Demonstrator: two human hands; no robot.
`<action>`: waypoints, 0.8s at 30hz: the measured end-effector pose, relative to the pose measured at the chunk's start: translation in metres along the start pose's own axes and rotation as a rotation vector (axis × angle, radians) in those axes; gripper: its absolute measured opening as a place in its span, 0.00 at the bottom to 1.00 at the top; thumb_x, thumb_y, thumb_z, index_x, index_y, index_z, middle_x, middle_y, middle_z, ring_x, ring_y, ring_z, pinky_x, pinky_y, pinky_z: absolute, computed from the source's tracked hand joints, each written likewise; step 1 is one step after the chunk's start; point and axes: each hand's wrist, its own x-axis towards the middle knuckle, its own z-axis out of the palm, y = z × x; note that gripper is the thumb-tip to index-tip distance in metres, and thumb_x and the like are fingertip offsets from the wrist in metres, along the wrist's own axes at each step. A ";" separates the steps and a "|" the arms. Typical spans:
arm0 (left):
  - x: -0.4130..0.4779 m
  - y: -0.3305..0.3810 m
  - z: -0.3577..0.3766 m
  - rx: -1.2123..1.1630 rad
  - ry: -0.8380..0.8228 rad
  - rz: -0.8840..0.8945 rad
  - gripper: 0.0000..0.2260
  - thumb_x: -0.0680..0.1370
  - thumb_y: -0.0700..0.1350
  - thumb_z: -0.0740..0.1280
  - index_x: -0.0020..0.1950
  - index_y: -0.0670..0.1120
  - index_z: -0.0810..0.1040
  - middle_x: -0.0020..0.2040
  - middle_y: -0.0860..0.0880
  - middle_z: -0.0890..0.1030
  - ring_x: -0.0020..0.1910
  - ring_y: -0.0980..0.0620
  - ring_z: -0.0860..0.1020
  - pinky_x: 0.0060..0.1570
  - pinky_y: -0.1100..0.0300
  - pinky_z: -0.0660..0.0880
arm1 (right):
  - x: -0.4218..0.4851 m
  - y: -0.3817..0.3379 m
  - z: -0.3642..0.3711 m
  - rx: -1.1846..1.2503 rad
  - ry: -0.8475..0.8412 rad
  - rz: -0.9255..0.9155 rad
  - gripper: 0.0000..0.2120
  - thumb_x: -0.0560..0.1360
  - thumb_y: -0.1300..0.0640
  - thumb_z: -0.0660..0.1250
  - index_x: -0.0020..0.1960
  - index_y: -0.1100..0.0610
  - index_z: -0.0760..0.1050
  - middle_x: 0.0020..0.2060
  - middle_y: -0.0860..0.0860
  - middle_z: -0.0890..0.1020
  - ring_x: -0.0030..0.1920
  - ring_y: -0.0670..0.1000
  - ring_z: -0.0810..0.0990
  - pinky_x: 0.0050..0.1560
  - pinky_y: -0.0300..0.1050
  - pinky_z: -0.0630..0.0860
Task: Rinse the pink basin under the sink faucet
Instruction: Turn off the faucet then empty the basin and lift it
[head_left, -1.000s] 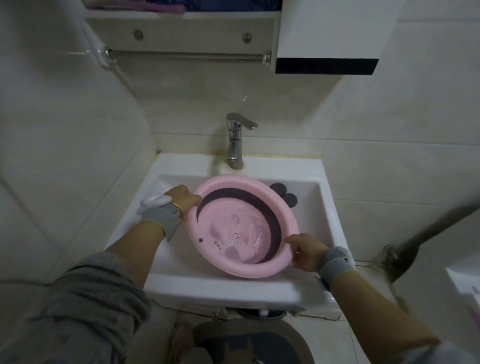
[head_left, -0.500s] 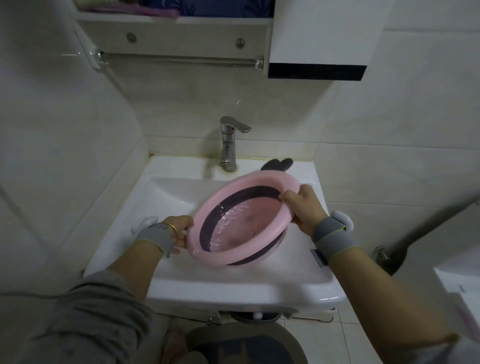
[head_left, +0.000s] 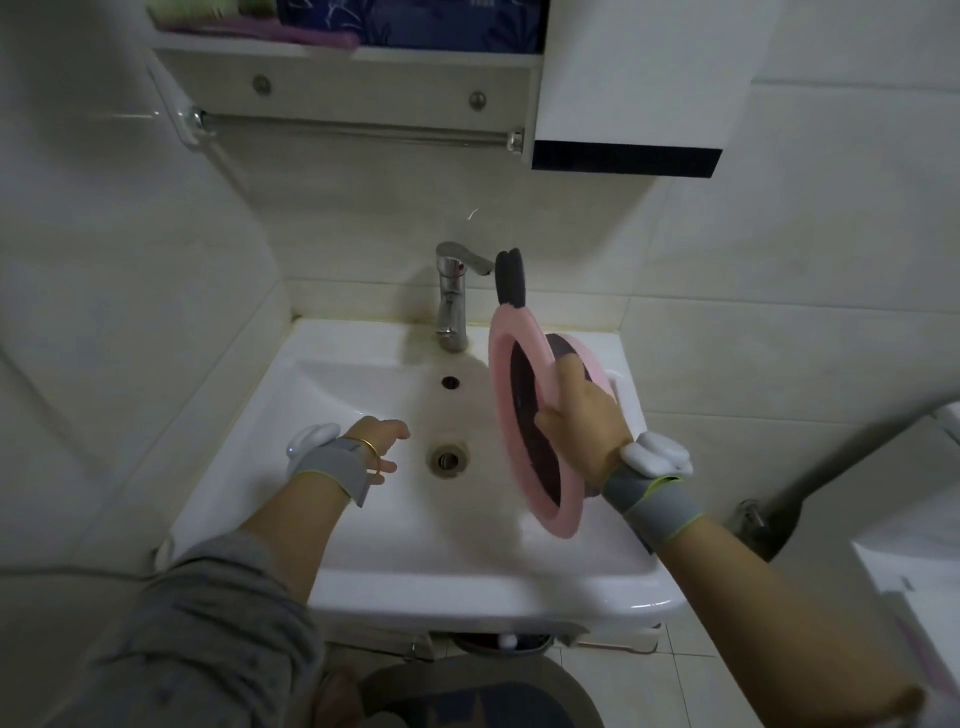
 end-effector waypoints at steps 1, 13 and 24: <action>0.000 0.001 0.002 0.002 -0.006 0.002 0.22 0.77 0.45 0.63 0.70 0.40 0.67 0.70 0.39 0.69 0.50 0.42 0.77 0.51 0.51 0.73 | 0.000 -0.001 0.000 -0.049 -0.020 -0.006 0.11 0.73 0.62 0.60 0.49 0.60 0.58 0.42 0.62 0.78 0.43 0.66 0.78 0.43 0.57 0.76; -0.002 0.013 0.020 -0.028 -0.057 0.016 0.21 0.79 0.45 0.61 0.71 0.40 0.65 0.69 0.39 0.70 0.38 0.46 0.78 0.52 0.51 0.75 | 0.000 -0.006 0.001 -0.372 0.085 -0.102 0.11 0.74 0.66 0.57 0.48 0.58 0.54 0.36 0.57 0.70 0.33 0.60 0.67 0.26 0.45 0.56; -0.003 0.021 0.036 0.015 -0.075 0.026 0.21 0.80 0.47 0.59 0.70 0.40 0.67 0.70 0.40 0.70 0.36 0.47 0.78 0.55 0.50 0.75 | 0.009 0.005 0.009 -0.400 0.362 -0.231 0.11 0.52 0.67 0.64 0.33 0.61 0.69 0.20 0.49 0.56 0.17 0.53 0.51 0.29 0.28 0.38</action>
